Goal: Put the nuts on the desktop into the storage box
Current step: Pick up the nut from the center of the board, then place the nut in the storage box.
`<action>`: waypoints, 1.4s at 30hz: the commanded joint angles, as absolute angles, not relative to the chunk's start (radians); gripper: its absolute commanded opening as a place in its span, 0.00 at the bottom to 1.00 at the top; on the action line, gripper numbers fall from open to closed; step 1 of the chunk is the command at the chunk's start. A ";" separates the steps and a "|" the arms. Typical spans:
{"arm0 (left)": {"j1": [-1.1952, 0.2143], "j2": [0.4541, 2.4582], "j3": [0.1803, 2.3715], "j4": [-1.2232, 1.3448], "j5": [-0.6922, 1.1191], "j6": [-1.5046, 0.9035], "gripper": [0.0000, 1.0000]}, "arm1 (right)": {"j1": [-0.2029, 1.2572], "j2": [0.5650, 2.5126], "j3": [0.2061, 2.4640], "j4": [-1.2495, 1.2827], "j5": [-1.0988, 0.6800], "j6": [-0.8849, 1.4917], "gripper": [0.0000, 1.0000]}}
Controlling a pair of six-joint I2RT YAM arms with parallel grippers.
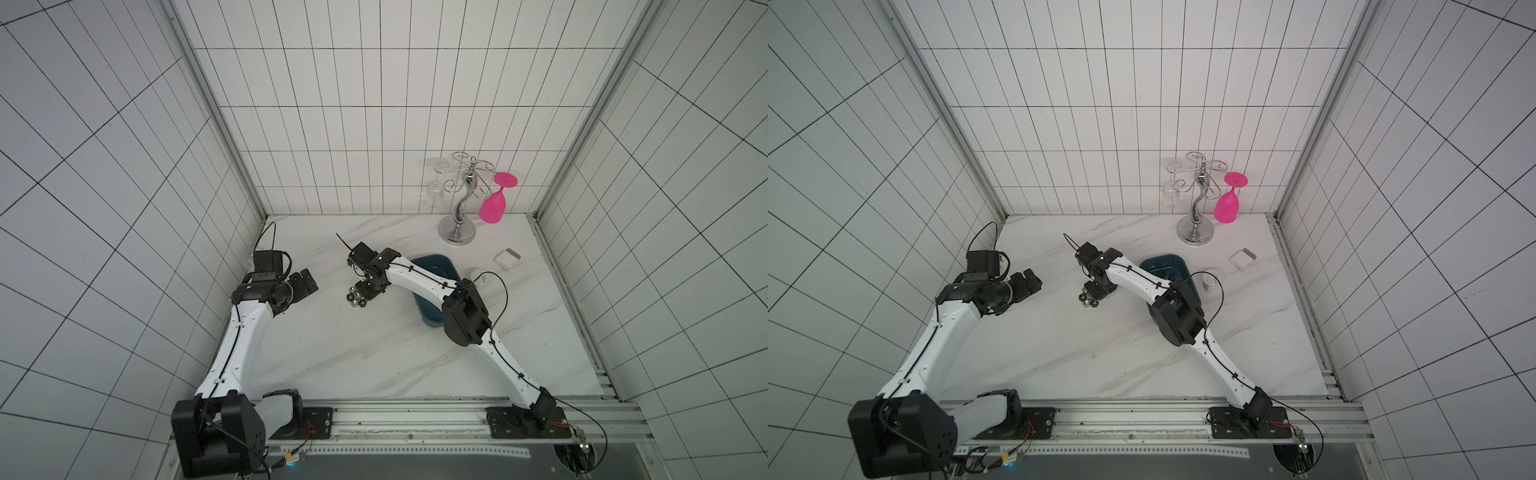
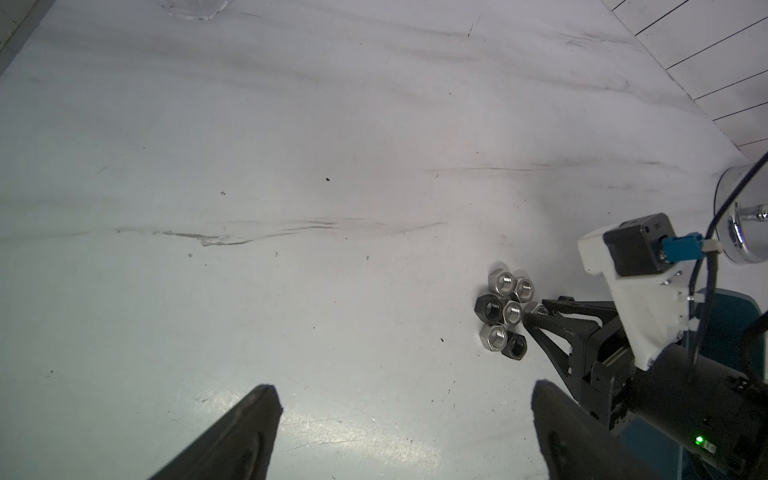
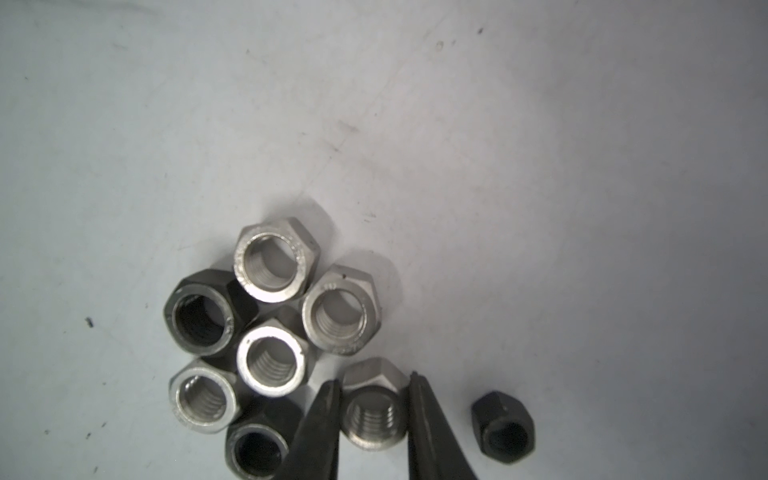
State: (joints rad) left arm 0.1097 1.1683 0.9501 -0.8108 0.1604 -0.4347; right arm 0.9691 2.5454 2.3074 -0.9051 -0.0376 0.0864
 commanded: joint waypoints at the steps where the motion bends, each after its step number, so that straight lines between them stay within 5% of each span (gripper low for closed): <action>1: 0.114 1.172 0.964 -0.784 0.196 -0.439 0.98 | 0.972 2.422 2.213 -0.879 -0.025 0.115 0.17; 9: 0.097 1.177 0.927 -0.686 0.320 -0.506 0.98 | 0.881 2.066 1.931 -0.740 -0.016 0.198 0.18; 17: -0.037 1.190 0.896 -0.609 0.263 -0.571 0.98 | 0.679 1.856 1.635 -0.738 -0.001 0.232 0.19; 33: -0.128 1.274 0.950 -0.589 0.191 -0.608 0.98 | 0.513 2.062 1.668 -0.760 -0.020 0.159 0.22; 42: -0.128 1.292 0.983 -0.625 0.167 -0.581 0.98 | 0.513 2.103 1.704 -0.770 -0.020 0.163 0.45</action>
